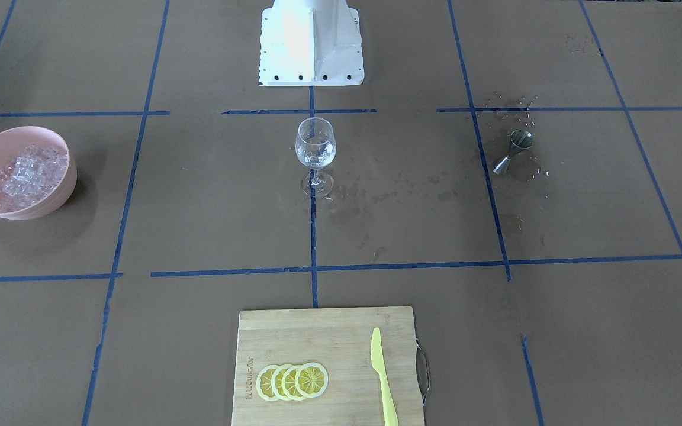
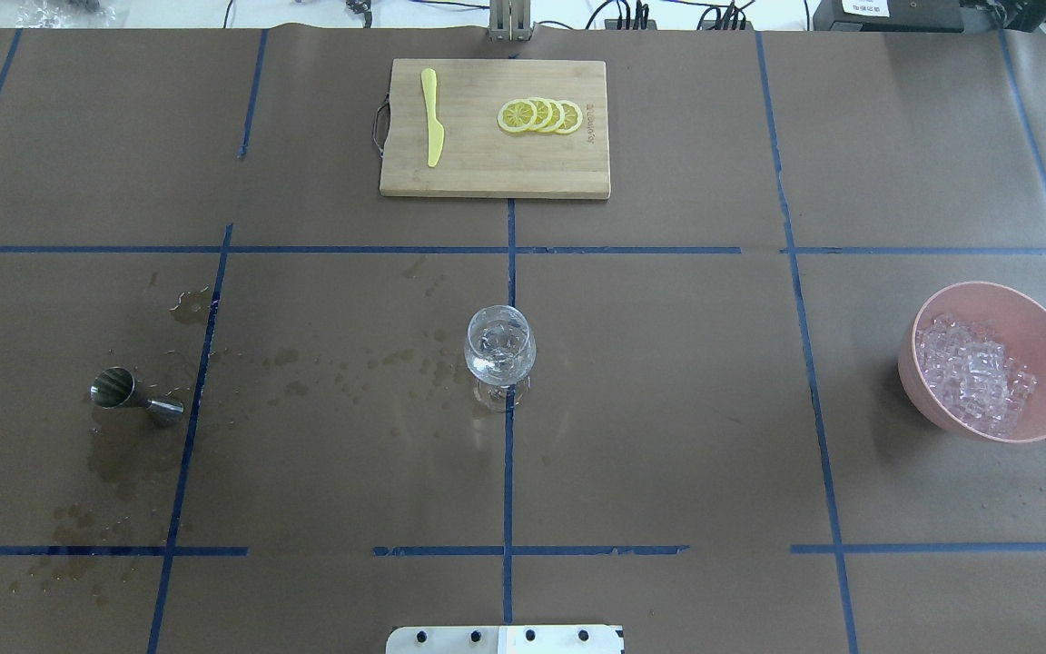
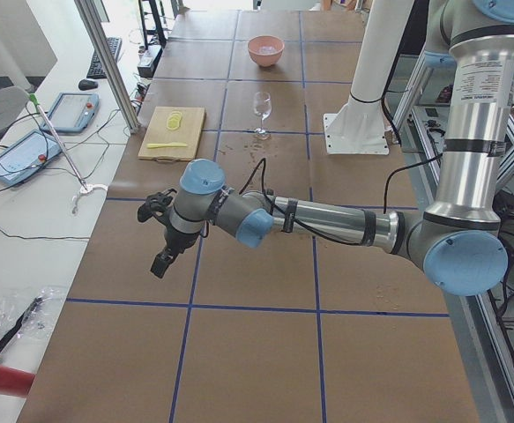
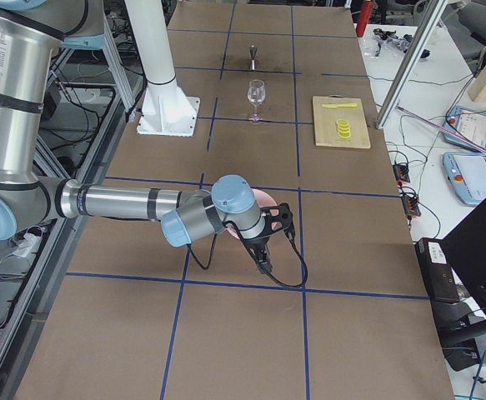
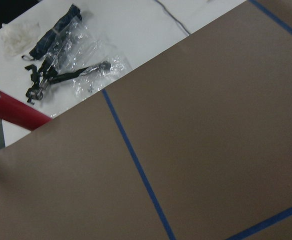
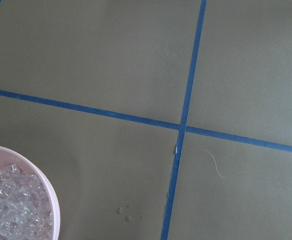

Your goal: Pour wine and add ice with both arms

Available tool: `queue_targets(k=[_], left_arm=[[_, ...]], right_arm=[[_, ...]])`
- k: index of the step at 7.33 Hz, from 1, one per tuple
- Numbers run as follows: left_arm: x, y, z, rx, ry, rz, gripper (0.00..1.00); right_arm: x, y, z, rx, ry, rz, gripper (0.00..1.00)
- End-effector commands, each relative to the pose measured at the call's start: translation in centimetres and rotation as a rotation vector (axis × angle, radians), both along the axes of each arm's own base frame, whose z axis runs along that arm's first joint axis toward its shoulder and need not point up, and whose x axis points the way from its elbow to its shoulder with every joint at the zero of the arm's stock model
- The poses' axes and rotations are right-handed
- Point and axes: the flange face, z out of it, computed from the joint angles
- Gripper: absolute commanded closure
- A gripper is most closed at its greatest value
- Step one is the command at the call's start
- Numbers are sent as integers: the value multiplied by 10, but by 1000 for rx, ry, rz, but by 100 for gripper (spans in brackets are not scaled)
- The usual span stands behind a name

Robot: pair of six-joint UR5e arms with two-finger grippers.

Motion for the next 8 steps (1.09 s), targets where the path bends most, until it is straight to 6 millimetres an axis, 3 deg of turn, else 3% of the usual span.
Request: queue_targets(k=[1, 2, 3, 4, 5, 6, 8], left_arm=[[-26, 23, 40, -193, 50, 112, 0], [-25, 35, 48, -341, 136, 117, 0], [-32, 53, 52, -378, 248, 100, 0], [-32, 87, 58, -368, 306, 100, 0], [-31, 86, 47, -323, 295, 105, 0], [-31, 86, 46, -312, 292, 107, 0], [-31, 82, 42, -276, 290, 110, 0]], right_arm=[[0, 4, 2, 4, 0, 0, 0], [0, 6, 2, 0, -1, 2, 0], [0, 6, -4, -9, -14, 19, 0], [-1, 7, -30, -49, -66, 93, 0], [-7, 14, -42, -64, -83, 107, 0], [-23, 14, -55, -78, -97, 97, 0], [-91, 13, -94, -112, -96, 64, 0]])
